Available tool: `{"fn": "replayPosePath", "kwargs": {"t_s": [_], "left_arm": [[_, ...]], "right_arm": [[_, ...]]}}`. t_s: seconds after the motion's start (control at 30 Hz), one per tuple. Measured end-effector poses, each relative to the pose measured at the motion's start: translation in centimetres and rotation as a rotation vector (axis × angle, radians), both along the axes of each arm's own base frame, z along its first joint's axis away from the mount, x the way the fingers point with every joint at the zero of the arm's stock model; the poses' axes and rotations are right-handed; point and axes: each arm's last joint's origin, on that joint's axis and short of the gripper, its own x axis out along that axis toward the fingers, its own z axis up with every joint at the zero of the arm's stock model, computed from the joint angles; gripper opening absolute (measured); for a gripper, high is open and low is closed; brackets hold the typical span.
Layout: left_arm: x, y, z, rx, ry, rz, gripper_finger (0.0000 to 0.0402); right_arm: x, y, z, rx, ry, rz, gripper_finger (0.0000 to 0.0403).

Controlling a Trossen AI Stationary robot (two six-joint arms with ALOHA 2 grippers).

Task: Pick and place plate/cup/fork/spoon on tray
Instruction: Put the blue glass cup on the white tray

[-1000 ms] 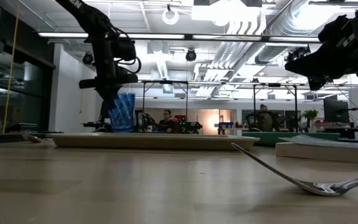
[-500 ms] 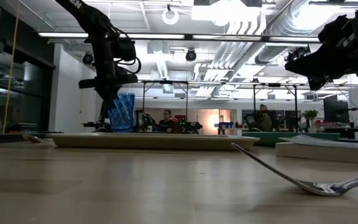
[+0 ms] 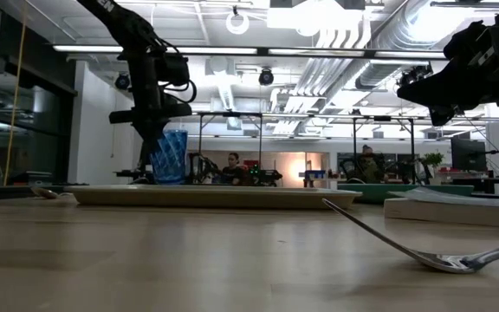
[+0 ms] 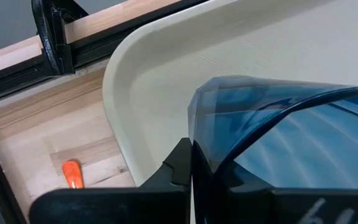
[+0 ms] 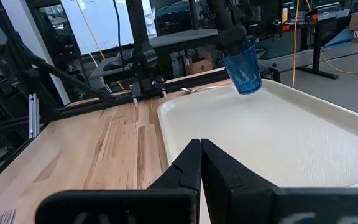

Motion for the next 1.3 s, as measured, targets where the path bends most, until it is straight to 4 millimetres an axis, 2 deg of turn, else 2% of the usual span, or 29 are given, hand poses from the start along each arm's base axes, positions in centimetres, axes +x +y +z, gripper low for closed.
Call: {"fn": "replayPosePath", "kwargs": {"t_s": [1.3], "left_arm": [[0.02,-0.26,-0.07,-0.047,-0.028,-0.014,0.0000]], "right_arm": [[0.00,0.00,0.00,0.000,0.000,0.000,0.0000]]}}
